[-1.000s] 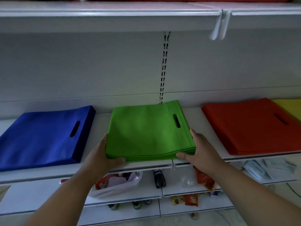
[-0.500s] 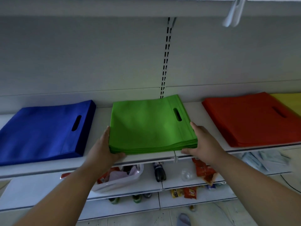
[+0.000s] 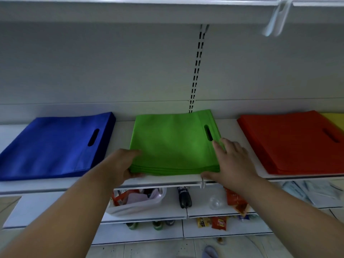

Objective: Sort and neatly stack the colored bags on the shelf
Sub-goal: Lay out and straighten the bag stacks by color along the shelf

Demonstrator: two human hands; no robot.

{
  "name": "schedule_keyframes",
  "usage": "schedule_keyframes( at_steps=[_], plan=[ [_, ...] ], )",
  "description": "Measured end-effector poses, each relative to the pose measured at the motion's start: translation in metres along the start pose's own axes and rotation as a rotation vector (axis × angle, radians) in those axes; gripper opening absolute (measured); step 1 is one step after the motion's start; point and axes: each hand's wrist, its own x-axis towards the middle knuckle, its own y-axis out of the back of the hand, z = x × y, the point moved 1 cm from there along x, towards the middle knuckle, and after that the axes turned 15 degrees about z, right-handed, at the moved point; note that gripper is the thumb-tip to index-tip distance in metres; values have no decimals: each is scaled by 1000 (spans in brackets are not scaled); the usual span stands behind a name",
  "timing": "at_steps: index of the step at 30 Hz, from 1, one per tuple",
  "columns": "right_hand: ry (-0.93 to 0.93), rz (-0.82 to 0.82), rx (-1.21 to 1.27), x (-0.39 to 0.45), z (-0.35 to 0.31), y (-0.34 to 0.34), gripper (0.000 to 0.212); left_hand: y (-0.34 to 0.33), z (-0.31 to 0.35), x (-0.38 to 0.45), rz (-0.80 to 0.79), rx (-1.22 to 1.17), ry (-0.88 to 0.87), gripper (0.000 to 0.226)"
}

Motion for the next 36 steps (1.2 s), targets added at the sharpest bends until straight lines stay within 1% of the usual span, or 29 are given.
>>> schedule_keyframes(
  at_steps=[1, 3, 5, 7, 9, 11, 13, 15, 16, 19, 21, 23, 25, 26, 28, 29, 31, 32, 33, 36],
  plan=[
    [33, 3, 10, 0, -14, 2, 110, -3, 6, -2, 12, -32, 31, 20],
    [81, 8, 32, 1, -44, -1, 101, -9, 15, -5, 34, -66, 34, 15],
    [52, 28, -9, 6, -68, -8, 97, -16, 19, -7, 39, -86, 4, 14],
    [30, 82, -67, 11, -78, -12, 95, -22, 22, -11, 55, -85, -27, 10],
    [105, 179, -87, 9, -84, -16, 90, -25, 22, -12, 58, -121, -27, 5],
    [174, 211, -33, 8, -90, -24, 76, -26, 23, -15, 40, -195, -6, 4],
    [134, 172, 62, 10, -93, -26, 56, -26, 23, -18, 26, -257, 0, 4],
    [34, 154, 112, 14, -83, -24, 45, -23, 21, -18, 29, -268, -27, 4],
    [4, 165, 97, 14, -73, -22, 47, -19, 19, -17, 32, -250, -43, 5],
    [-78, 154, -53, 12, -32, -19, 66, -2, 7, -4, 63, -147, -84, 10],
    [-188, 121, -72, 6, -10, -19, 77, 9, -3, 6, 104, -5, -136, 19],
    [-312, 80, 89, 1, 0, -20, 73, 14, -11, 13, 145, 231, -232, 24],
    [-347, 86, 404, -1, 3, -22, 65, 11, -11, 14, 167, 404, -293, 18],
    [-360, 52, 573, -1, 4, -21, 67, 9, -9, 13, 164, 460, -307, 14],
    [-402, -103, 852, 0, 6, -18, 82, 5, -3, 16, 135, 537, -313, 11],
    [-455, -168, 942, 1, 9, -18, 89, 4, -1, 18, 116, 557, -308, 13],
    [-595, -235, 999, 9, 16, -21, 109, 2, 6, 23, 103, 561, -293, 17],
    [-658, -260, 1012, 16, 18, -21, 115, 1, 9, 27, 111, 568, -294, 18],
    [-699, -285, 1020, 25, 18, -23, 111, -1, 14, 32, 129, 579, -298, 19],
    [-789, -270, 999, 61, 14, -28, 76, -7, 30, 51, 174, 584, -269, 20]
  ],
)
